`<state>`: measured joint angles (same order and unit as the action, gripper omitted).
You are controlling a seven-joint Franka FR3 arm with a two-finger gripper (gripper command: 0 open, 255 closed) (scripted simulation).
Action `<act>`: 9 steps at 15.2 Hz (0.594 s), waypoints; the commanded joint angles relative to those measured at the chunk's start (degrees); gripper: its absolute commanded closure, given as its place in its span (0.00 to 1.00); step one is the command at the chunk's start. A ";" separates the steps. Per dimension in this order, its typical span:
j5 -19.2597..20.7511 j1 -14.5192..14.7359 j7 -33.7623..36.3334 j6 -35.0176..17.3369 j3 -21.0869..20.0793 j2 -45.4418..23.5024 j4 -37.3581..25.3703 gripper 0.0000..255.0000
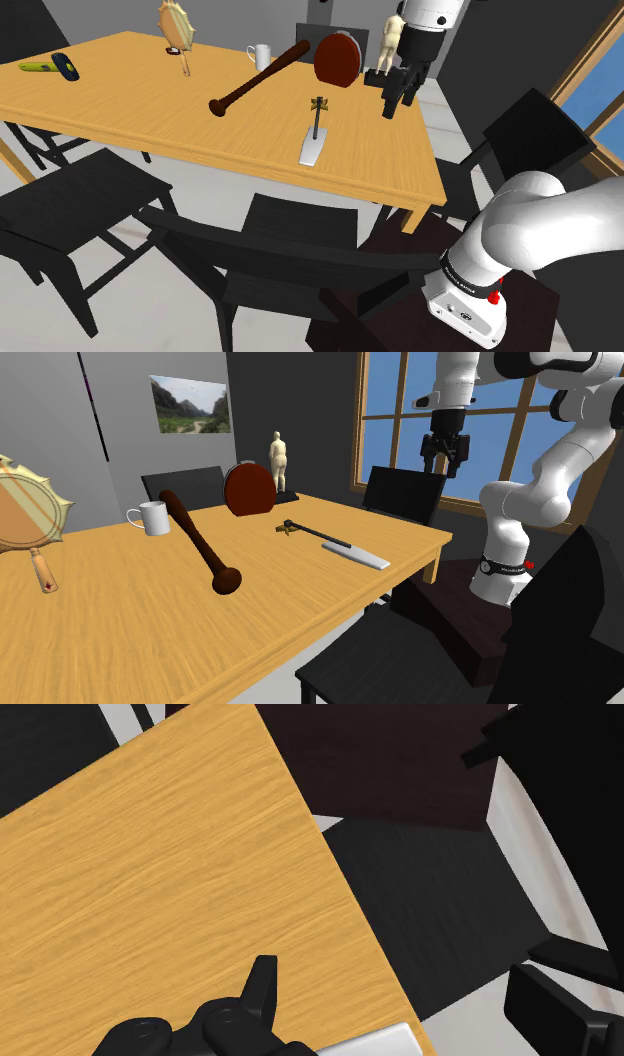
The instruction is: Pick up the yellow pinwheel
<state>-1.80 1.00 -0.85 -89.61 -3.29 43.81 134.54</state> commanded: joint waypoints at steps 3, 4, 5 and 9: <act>-0.44 -1.05 3.15 -4.03 -0.97 -3.05 0.26 0.00; -0.61 -1.60 4.71 -6.00 -1.44 -4.66 0.26 0.00; -0.72 -2.14 6.28 -7.94 -1.89 -6.33 0.18 0.00; -0.74 -4.31 12.54 -15.29 -3.46 -13.39 -0.94 0.00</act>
<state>-2.44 -2.85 9.79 -103.16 -6.20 31.78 133.69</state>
